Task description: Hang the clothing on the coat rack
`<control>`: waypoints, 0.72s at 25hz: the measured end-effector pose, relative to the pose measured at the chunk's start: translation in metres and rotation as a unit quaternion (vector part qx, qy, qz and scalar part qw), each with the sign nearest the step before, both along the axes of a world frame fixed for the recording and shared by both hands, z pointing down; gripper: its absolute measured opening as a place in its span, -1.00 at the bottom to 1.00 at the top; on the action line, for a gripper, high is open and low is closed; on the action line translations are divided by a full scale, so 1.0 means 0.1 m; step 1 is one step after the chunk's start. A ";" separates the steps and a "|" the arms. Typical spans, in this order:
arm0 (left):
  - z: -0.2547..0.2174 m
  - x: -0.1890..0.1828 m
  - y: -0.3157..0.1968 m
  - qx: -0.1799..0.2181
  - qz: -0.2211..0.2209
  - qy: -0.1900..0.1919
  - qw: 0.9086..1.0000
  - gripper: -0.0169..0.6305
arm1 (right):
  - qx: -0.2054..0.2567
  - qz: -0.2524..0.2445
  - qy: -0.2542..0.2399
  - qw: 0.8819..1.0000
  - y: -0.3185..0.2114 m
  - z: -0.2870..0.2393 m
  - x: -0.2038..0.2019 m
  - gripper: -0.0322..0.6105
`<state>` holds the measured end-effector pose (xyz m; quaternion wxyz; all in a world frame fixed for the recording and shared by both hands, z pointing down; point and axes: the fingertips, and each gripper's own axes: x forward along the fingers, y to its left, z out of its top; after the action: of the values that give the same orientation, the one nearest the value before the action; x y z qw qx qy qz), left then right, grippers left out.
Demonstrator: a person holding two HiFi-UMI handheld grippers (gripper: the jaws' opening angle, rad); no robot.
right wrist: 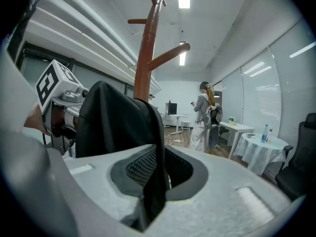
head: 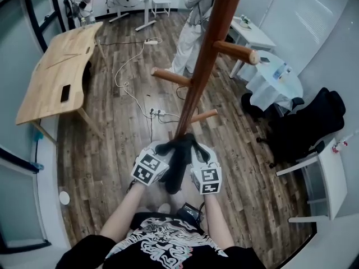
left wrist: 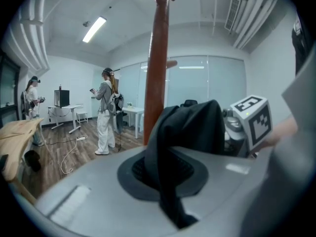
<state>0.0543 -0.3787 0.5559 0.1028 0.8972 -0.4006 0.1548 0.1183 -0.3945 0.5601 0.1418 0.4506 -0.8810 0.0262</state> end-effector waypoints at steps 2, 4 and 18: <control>-0.01 0.01 0.00 0.000 -0.002 -0.001 1.000 -0.96 | -0.009 -0.002 -0.003 1.000 0.02 0.01 0.03 -0.72; -0.01 0.00 0.00 0.000 -0.007 -0.001 1.000 -0.95 | -0.012 -0.003 -0.002 1.000 0.04 0.01 0.04 -0.71; 0.01 -0.25 0.18 -0.002 -0.037 0.021 0.999 -0.34 | -0.015 0.010 -0.006 1.000 0.28 -0.04 0.13 -0.71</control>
<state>0.0296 -0.3605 0.5567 0.1188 0.8845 -0.4311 0.1330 0.1317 -0.3662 0.5557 0.1432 0.4572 -0.8767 0.0436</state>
